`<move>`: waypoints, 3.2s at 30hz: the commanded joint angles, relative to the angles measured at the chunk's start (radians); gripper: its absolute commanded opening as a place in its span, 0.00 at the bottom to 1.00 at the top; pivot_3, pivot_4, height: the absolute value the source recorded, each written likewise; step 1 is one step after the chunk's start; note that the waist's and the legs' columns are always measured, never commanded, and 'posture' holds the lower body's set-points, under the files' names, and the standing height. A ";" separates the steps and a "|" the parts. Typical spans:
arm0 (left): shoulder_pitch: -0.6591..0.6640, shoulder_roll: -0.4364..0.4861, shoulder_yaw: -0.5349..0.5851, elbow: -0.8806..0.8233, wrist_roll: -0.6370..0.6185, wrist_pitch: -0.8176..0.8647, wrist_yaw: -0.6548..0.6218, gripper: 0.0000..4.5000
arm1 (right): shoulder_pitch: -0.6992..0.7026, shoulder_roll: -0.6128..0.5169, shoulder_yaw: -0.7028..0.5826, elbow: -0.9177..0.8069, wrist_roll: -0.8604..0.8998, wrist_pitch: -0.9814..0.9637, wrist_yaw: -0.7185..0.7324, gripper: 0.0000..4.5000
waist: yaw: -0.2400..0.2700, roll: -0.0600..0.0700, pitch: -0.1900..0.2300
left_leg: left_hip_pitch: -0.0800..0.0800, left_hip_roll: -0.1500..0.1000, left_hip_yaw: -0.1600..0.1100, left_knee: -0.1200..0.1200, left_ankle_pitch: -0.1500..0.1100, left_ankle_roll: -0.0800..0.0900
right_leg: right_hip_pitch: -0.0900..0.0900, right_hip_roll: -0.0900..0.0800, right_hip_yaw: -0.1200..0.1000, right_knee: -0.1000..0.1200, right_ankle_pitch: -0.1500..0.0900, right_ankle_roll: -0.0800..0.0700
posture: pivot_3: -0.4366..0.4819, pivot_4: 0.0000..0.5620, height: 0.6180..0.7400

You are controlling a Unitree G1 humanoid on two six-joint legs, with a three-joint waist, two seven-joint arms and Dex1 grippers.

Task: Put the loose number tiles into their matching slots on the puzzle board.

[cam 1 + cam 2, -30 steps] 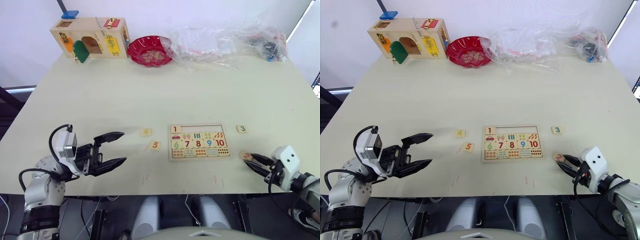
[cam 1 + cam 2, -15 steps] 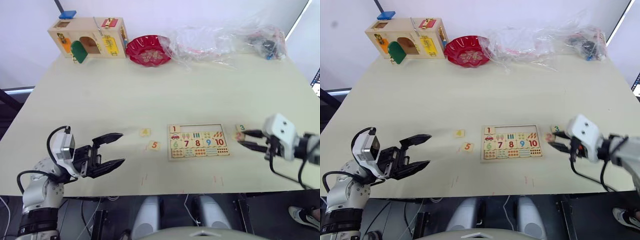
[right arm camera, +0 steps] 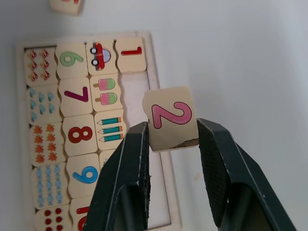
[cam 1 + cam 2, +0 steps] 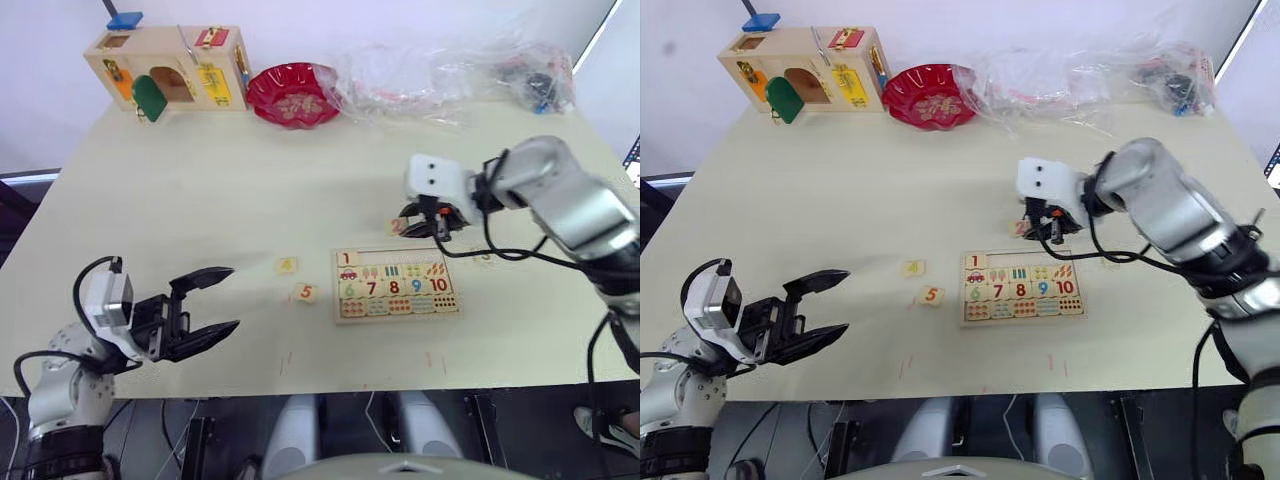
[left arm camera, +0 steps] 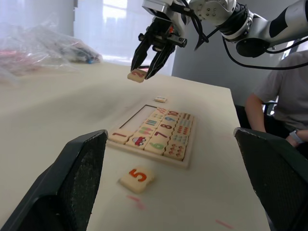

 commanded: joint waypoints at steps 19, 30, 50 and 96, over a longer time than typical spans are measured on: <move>0.026 -0.005 0.043 -0.032 0.005 -0.033 0.024 1.00 | -0.033 0.223 0.084 0.178 -0.174 -0.029 0.073 0.20 | -0.004 0.000 0.000 | 0.000 -0.001 -0.001 0.000 0.000 0.000 | 0.000 0.000 -0.002 0.001 0.000 0.000 | 0.48 0.27 1.00; 0.015 -0.013 0.032 -0.035 0.014 -0.027 0.030 1.00 | -0.003 0.246 0.085 0.187 -0.193 -0.007 0.058 0.20 | -0.004 0.000 0.000 | 0.001 -0.001 -0.001 0.000 0.000 0.000 | 0.000 0.000 -0.002 0.002 0.000 0.000 | 0.48 0.27 1.00; 0.005 -0.016 0.023 -0.030 0.020 -0.029 0.030 1.00 | 0.010 0.260 0.081 0.194 -0.201 0.007 0.048 0.20 | -0.005 0.000 0.000 | 0.001 -0.001 -0.001 0.000 0.000 0.000 | 0.000 0.000 -0.002 0.002 0.000 0.000 | 0.48 0.27 1.00; 0.006 -0.031 0.019 -0.017 0.035 -0.039 0.029 1.00 | -0.014 0.275 0.100 0.155 -0.250 0.056 0.069 0.20 | -0.006 0.000 0.000 | 0.002 -0.001 -0.001 0.000 0.000 0.000 | 0.000 0.001 -0.002 0.003 0.001 -0.001 | 0.48 0.27 1.00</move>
